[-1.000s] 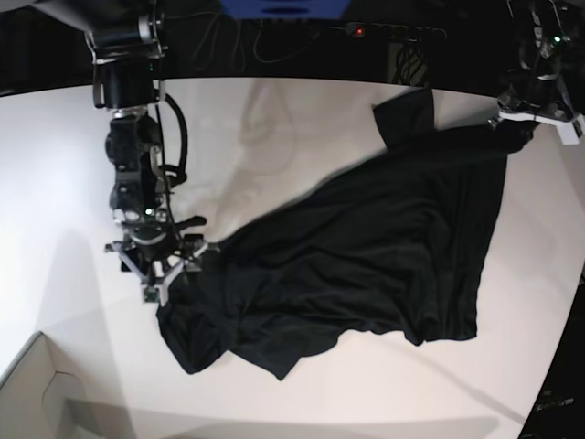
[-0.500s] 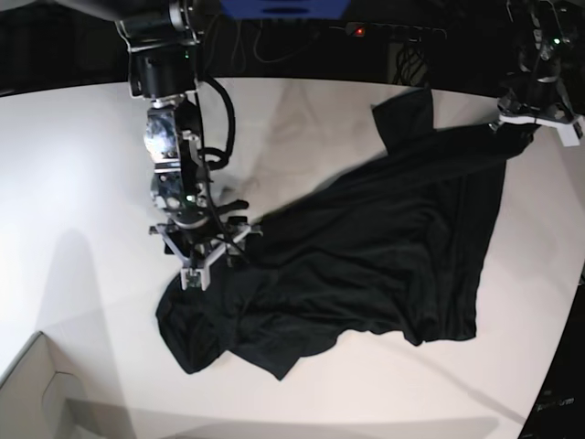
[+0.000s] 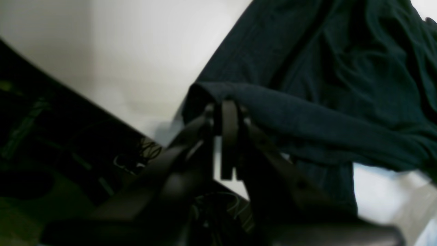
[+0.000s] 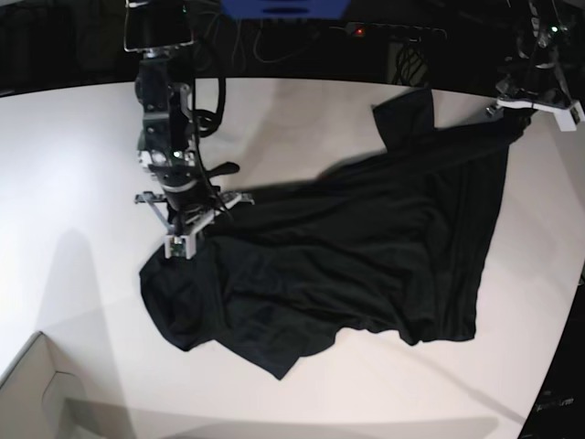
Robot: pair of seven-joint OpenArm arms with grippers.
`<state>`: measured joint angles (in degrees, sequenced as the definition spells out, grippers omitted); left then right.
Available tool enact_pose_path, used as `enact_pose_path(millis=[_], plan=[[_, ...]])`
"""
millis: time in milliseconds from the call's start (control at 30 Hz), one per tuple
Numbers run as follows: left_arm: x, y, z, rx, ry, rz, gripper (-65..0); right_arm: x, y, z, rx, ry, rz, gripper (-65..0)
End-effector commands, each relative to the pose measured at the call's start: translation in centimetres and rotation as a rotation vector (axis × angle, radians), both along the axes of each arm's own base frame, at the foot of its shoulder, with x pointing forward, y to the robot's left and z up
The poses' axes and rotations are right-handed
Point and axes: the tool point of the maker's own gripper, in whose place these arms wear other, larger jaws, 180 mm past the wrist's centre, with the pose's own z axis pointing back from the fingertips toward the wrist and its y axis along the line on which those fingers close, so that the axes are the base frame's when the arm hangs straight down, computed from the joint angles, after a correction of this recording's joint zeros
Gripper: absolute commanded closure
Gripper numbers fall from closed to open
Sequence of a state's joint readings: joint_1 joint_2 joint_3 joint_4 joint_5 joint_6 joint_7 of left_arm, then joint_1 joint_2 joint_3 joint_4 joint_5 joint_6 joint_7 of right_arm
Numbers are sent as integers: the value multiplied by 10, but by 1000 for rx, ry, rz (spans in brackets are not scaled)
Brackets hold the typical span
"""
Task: Layout the t-shirt on the table in an organized manner, then fold the t-shirt properly
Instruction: 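Release and regrasp the shirt with the right gripper, pulling it outward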
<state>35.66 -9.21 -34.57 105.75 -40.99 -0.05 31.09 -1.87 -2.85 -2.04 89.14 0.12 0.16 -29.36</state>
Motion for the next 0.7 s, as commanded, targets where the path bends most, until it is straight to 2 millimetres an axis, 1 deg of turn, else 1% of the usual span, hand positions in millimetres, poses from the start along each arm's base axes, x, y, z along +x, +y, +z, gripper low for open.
enact_pose_path(millis=[0, 67, 167, 300, 333, 433, 500, 567, 667], plan=[[6, 4, 12, 25, -38, -8, -5, 13, 0, 37, 4, -126, 0, 0], [6, 4, 12, 25, -40, -8, -5, 4, -3, 61, 0, -187, -5, 0], [10, 3, 15, 25, -51, -10, -5, -7, -5, 91, -2, -260, -12, 0], [19, 0, 32, 45, -99, -28, -5, -14, -13, 129, -27, -355, -11, 0], [20, 0, 37, 53, -112, -29, -5, -14, -13, 133, -27, -366, -11, 0], [23, 10, 51, 80, -144, -8, -5, -10, -13, 140, -28, -388, -11, 0], [28, 16, 58, 91, -167, 8, -5, -2, -14, 151, -32, -420, -11, 0], [29, 25, 62, 106, -178, 27, -5, 7, -13, 163, -32, -454, -11, 0], [30, 30, 68, 119, -192, 38, -5, 25, -13, 173, -33, -484, -11, 0]])
